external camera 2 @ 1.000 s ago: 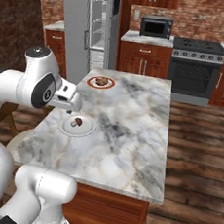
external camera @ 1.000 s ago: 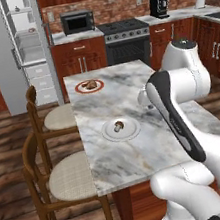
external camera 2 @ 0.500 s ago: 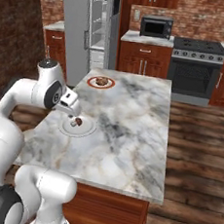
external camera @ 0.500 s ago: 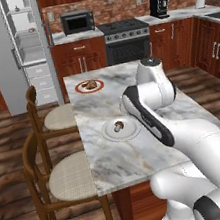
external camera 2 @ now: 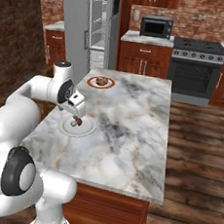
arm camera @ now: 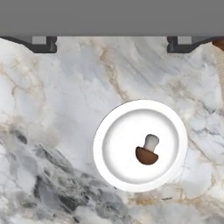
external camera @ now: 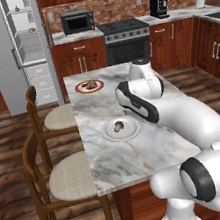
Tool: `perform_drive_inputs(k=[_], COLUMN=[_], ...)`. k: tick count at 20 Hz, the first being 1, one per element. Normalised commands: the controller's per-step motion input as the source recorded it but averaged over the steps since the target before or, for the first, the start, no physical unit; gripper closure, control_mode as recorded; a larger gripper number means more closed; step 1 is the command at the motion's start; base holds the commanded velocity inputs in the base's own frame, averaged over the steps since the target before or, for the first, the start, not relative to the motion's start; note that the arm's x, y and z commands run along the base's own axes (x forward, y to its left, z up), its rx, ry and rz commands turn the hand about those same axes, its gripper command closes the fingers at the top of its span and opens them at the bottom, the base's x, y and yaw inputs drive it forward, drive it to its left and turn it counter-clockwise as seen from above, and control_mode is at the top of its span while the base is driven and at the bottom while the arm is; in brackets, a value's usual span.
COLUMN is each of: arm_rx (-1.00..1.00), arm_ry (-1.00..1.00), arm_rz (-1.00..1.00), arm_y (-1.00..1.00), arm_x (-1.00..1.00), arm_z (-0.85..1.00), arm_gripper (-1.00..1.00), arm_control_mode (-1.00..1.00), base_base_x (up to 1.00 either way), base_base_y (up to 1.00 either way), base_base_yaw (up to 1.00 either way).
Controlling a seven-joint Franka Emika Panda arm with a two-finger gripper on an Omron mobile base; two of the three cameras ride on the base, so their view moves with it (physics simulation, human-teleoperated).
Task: Transport the chicken drumstick and mushroom to the fridge. Place the chicken drumstick on the rack containing meat and place the mushroom on the rack containing the vegetable, ensuring meats and vegetables are on different racks.
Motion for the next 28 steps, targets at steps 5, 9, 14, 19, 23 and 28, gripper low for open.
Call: perform_drive_inputs(k=[5, 9, 14, 19, 23, 28], arm_rx=[0.0, -0.01, -0.01, 0.0, 0.0, 0.0], arm_ry=[0.06, 0.01, 0.04, 0.06, 0.04, 0.03], arm_rz=[0.0, 0.0, 0.0, 0.0, 0.0, 0.0], arm_y=[0.08, 0.22, 0.23, 0.01, 0.01, 0.09], arm_x=[0.32, 0.33, 0.36, 0.35, 0.33, 0.33], arm_z=[-0.32, -0.33, -0.31, -0.32, -0.24, -0.29], arm_gripper=[-1.0, -1.0, -1.0, -1.0, -1.0, -1.0], arm_control_mode=[-1.0, -1.0, -1.0, -1.0, -1.0, -1.0], base_base_x=[0.0, 0.0, 0.0, 0.0, 0.0, 0.0], base_base_y=[0.0, 0.0, 0.0, 0.0, 0.0, 0.0], base_base_yaw=[0.0, 0.0, 0.0, 0.0, 0.0, 0.0])
